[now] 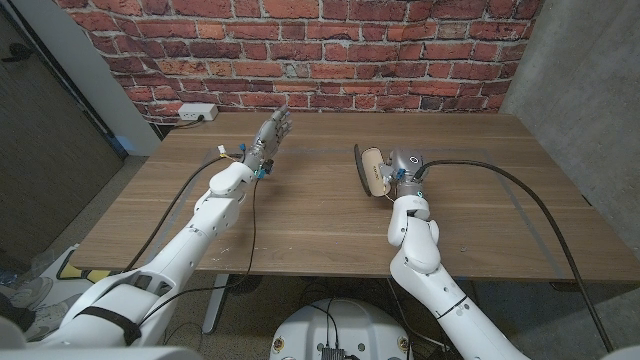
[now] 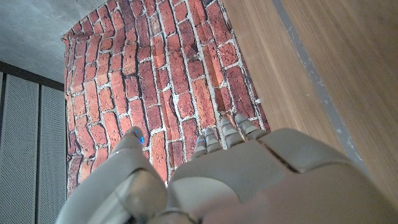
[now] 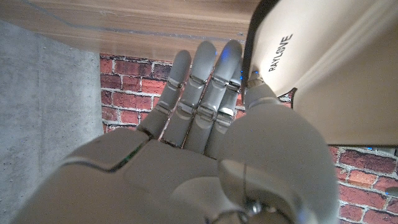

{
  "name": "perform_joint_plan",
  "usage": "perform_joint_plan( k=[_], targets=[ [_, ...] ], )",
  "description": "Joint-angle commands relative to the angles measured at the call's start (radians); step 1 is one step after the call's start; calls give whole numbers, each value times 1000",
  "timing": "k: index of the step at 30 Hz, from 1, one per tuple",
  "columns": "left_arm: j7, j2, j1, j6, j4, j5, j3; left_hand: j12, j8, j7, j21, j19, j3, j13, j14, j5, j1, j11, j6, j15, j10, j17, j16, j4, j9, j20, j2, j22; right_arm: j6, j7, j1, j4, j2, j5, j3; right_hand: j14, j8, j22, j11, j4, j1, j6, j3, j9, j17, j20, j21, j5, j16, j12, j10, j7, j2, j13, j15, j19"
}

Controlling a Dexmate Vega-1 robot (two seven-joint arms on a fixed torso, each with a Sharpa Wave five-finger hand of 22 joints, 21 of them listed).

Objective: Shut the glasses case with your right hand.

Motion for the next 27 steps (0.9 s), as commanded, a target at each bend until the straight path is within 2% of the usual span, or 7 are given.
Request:
perform_joint_plan(
  k=[1, 4, 5, 6, 13, 19, 27],
  targets=[
    [-38, 33, 4, 29, -64, 30, 16, 5, 8, 26, 10, 15, 0, 8, 30, -18, 34, 27, 29, -8, 29, 10, 10, -23, 5, 18, -14, 6, 66, -163, -26, 5, 15, 88, 26, 13, 7, -1, -4, 6, 17, 13, 3, 4, 9, -64, 8, 4, -2, 7, 5, 0, 7, 5, -70, -5],
    [-57, 42, 3, 32, -75, 35, 20, 6, 10, 35, 11, 22, -2, 9, 34, -25, 48, 35, 40, -5, 39, 13, 11, -35, 6, 36, -25, 7, 82, -189, -32, 4, 17, 108, 31, 14, 7, -4, -4, 6, 18, 15, 4, 4, 9, -64, 12, 5, -4, 6, 6, 0, 7, 4, -70, -6],
    [-61, 45, 3, 33, -79, 38, 21, 6, 10, 31, 12, 25, -4, 10, 38, -28, 53, 31, 44, -8, 42, 15, 12, -40, 7, 32, -32, 7, 90, -200, -35, 2, 19, 118, 35, 15, 7, -4, -4, 7, 18, 15, 4, 4, 11, -64, 12, 4, -3, 6, 7, 0, 6, 4, -70, -7],
    [-64, 48, 3, 32, -83, 42, 23, 5, 11, 37, 13, 27, -5, 11, 37, -30, 58, 36, 48, -5, 43, 16, 12, -44, 7, 41, -36, 7, 99, -210, -37, 1, 19, 128, 38, 16, 8, -5, -4, 7, 18, 17, 4, 4, 12, -64, 14, 4, -4, 5, 8, 0, 6, 2, -70, -8],
    [-112, 61, -1, 17, -92, 51, 32, 4, 15, 49, 16, 44, -9, 14, 47, -39, 86, 49, 69, 9, 56, 22, 16, -65, 11, 64, -57, 7, 160, -285, -55, -4, 34, 195, 64, 18, 8, -11, -5, 8, 19, 21, 6, 5, 17, -65, 23, 5, -7, 6, 11, 0, 4, 5, -70, -10],
    [-208, 79, -27, -3, -78, 50, 52, -7, 11, 54, 13, 45, -12, 16, 33, -40, 114, 59, 64, 15, 37, 26, 11, -85, 13, 83, -77, 7, 215, -362, -60, 7, 45, 226, 72, 24, 7, -16, -5, 8, 21, 24, 7, 4, 23, -65, 29, 4, -6, 7, 14, 1, 2, 8, -69, -12],
    [-339, 83, -64, -19, -40, 18, 75, -14, 6, 52, 10, 42, -20, 18, 21, -40, 128, 65, 56, 19, 26, 29, 7, -96, 15, 92, -96, 7, 285, -449, -61, 31, 64, 263, 80, 27, 6, -23, -7, 8, 22, 27, 10, 6, 28, -66, 39, 5, -10, 9, 18, 4, -1, 12, -69, -14]
  ],
)
